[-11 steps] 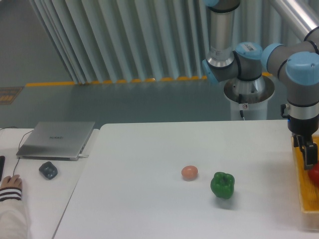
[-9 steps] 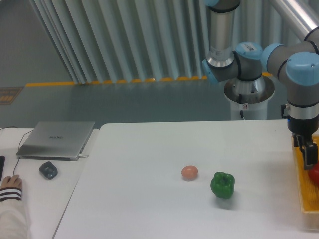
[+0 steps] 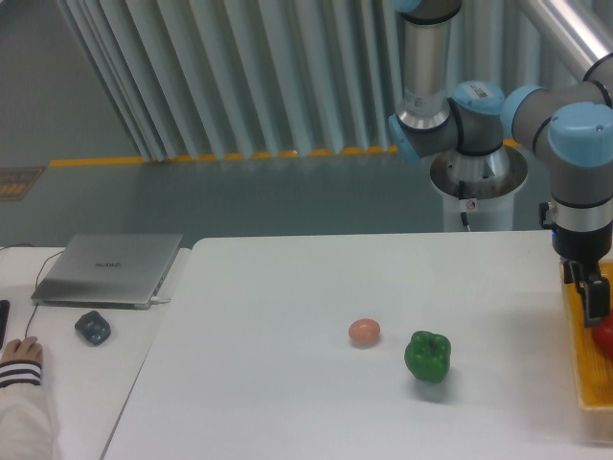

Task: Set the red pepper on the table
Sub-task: 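Lower the gripper into the yellow tray toward the red pepper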

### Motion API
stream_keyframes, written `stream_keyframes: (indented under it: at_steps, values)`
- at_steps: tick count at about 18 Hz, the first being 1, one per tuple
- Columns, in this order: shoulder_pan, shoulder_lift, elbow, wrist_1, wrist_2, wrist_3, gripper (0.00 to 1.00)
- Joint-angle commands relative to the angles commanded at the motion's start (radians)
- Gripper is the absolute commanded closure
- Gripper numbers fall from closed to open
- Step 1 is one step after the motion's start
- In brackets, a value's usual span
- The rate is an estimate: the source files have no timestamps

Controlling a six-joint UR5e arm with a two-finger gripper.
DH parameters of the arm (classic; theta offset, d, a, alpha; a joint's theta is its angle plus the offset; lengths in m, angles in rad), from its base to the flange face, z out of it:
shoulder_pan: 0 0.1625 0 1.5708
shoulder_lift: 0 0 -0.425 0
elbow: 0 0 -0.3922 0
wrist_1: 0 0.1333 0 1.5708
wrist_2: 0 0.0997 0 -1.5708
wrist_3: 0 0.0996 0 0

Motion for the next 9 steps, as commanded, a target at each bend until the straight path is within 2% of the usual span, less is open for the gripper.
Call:
stream_keyframes:
  at_steps: [2, 4, 7, 9]
  values:
    - [0.005, 0.0, -0.009, 0.0, 0.0, -0.002, 0.0]
    - [0.02, 0.012, -0.049, 0.003, -0.006, -0.005, 0.0]
    - [0.048, 0.018, -0.078, 0.055, -0.023, -0.014, 0.0]
    - [0.069, 0.02, -0.08, 0.064, -0.041, -0.027, 0.0]
